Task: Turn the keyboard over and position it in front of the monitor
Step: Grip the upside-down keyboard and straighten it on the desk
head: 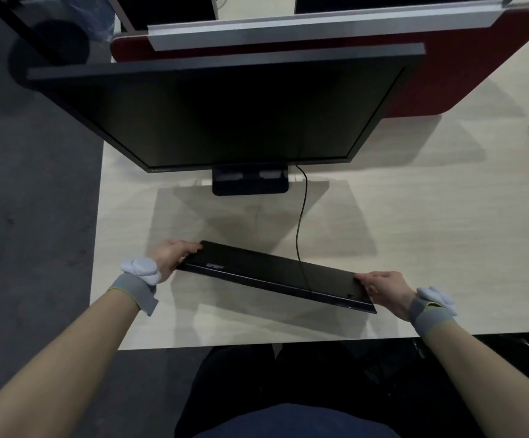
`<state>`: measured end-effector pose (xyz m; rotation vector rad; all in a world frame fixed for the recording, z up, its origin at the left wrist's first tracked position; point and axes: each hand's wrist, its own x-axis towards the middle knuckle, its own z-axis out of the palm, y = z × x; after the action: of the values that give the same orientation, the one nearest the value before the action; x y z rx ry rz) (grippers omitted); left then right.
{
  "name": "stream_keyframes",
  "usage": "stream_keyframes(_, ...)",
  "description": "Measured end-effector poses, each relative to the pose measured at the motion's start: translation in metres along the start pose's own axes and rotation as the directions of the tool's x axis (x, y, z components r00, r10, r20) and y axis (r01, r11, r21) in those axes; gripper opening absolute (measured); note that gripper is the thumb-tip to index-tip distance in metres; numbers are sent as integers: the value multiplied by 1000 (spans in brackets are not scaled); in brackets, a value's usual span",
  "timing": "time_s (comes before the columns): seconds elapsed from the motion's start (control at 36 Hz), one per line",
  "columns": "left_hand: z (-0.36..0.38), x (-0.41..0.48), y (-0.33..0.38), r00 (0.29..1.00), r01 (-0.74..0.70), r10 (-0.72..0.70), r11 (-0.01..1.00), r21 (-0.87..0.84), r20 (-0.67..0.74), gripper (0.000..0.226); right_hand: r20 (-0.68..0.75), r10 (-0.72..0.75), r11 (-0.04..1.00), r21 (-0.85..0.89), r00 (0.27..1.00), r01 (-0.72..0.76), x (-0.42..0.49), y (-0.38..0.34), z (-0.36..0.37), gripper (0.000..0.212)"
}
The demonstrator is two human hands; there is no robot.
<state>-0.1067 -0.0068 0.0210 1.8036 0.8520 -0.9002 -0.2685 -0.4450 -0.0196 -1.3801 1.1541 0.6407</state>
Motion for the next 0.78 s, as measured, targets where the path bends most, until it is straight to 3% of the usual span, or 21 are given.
stream_keyframes(0.11, 3, -1, 3, 999, 27, -26, 999, 18, -38, 26, 12, 29, 999, -17, 1000, -29, 4, 1, -7, 8)
stream_keyframes(0.17, 1, -5, 7, 999, 35, -34, 999, 15, -19, 23, 35, 68, 998, 13, 997, -68, 8, 0, -14, 18)
stream_keyframes(0.28, 3, -7, 8, 999, 39, -40, 997, -60, -6, 34, 107, 69, 991, 107, 992, -80, -4, -7, -22, 22)
stream_keyframes(0.5, 11, -12, 9, 995, 23, -33, 995, -99, -99, 18, 208, 41, 979, 185, 977, -80, -5, 2, -32, 31)
stream_keyframes(0.64, 21, -12, 10, 997, -3, -1, 999, -54, -77, 31, 185, -106, 993, -41, 977, 115, -11, 9, -34, 14)
stream_keyframes(0.72, 24, -13, 8, 999, -5, 3, 999, -43, -44, 38, 66, -232, 930, -278, 971, 241, -13, 5, -24, 18)
stream_keyframes(0.78, 29, -18, 8, 999, -6, 5, 1000, -12, -50, 54, -38, -338, 866, -405, 940, 295, -14, -1, -14, 18)
